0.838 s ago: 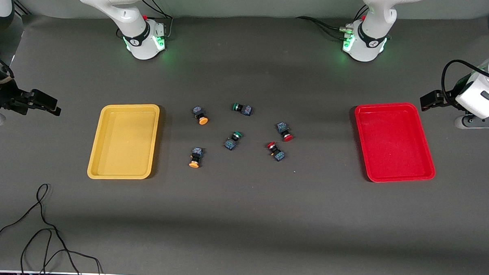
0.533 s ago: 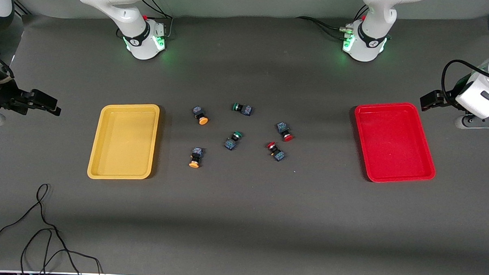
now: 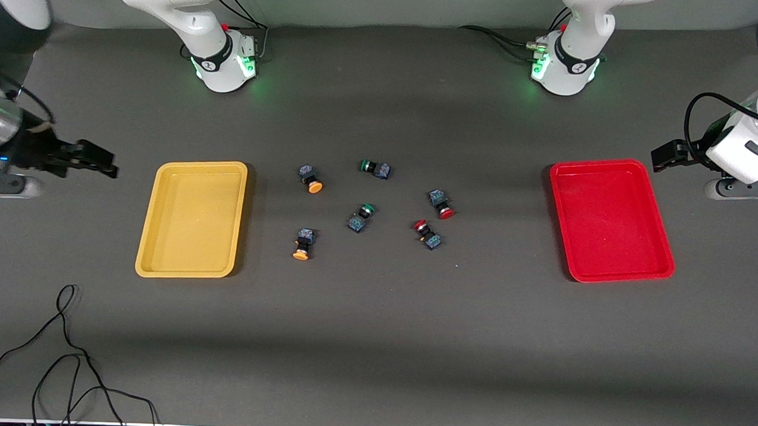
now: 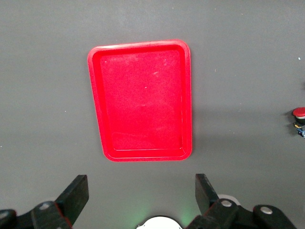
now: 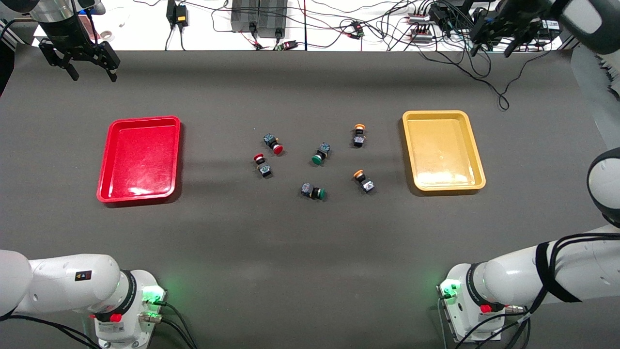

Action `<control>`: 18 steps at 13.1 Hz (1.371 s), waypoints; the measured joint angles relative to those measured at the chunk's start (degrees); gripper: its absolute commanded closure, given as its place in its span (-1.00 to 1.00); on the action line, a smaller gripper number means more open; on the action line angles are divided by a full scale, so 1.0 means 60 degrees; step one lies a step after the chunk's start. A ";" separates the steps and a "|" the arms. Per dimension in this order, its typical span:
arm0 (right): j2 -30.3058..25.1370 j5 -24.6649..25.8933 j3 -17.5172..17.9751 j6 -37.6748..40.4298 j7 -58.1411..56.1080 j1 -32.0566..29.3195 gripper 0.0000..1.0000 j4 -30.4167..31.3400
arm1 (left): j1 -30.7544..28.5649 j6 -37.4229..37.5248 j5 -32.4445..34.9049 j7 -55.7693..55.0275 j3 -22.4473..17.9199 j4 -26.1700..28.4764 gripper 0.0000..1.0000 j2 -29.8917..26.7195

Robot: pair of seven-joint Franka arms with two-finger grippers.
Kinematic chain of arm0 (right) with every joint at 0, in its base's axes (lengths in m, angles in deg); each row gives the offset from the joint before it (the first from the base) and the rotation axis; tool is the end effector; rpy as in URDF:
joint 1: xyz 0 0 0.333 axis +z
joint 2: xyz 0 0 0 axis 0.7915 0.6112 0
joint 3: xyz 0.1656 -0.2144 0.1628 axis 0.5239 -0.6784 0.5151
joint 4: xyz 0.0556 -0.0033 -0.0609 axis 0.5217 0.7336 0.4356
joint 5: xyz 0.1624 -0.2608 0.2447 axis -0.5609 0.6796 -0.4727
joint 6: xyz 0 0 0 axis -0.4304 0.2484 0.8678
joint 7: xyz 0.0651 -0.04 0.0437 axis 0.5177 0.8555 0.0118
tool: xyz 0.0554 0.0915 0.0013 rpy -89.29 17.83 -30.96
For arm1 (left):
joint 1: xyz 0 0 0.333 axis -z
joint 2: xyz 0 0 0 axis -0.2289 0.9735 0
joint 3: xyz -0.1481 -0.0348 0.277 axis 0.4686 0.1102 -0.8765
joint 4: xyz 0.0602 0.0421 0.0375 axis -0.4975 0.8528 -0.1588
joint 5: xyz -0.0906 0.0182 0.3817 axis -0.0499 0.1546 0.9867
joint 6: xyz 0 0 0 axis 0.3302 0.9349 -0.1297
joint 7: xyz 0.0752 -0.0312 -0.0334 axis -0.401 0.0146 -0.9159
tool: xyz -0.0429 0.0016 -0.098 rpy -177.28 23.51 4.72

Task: Place red and yellow buttons in trays
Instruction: 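Move the right gripper and the left gripper toward the buttons, then lower the left gripper onto a red button while the right gripper descends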

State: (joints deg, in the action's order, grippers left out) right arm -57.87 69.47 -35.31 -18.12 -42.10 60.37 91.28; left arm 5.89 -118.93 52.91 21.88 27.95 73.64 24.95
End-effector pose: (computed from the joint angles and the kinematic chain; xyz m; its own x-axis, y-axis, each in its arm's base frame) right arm 0.5581 0.0341 0.5788 0.9966 -0.0398 -0.0725 -0.0404 -0.9992 -0.0072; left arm 0.5249 -0.0075 0.5549 0.9891 0.0334 -0.1435 0.0218 -0.9964 -0.0823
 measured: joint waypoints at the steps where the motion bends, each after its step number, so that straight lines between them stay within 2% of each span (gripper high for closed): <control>1: -0.0220 -0.0017 0.0004 -0.0309 0.0206 0.0350 -1.00 0.0497 | 0.0000 0.0000 0.0000 0.0000 0.0000 0.0001 -1.00 0.0000; 5: -0.1333 -0.0053 0.0059 -0.1911 0.0923 0.2440 -1.00 0.3070 | 0.0035 0.0000 -0.0013 0.0000 0.0029 0.0008 -1.00 0.0030; 8: -0.1469 -0.0059 0.0104 -0.2970 0.2059 0.4230 -1.00 0.4131 | 0.0627 -0.0031 -0.0120 -0.0776 0.0098 0.0024 -1.00 0.0368; 11: -0.1496 -0.0059 0.0107 -0.3696 0.2407 0.5622 -1.00 0.4845 | 0.1873 -0.0621 -0.0251 -0.2379 0.0161 0.0099 -1.00 0.1017; 14: -0.1586 -0.0054 0.0085 -0.4457 0.2411 0.5986 -1.00 0.5463 | 0.3284 -0.1535 -0.0257 -0.4309 0.0207 0.0205 -1.00 0.1809; 18: -0.1176 -0.0033 -0.0084 -0.8231 0.2394 0.5974 -1.00 0.7896 | 0.5051 -0.3721 -0.0159 -0.6858 0.0220 0.0795 -1.00 0.2881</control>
State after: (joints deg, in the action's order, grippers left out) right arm -64.92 69.28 -35.82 -67.51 -27.74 96.21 138.65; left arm 36.19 -141.25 51.95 -19.27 29.27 78.42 42.24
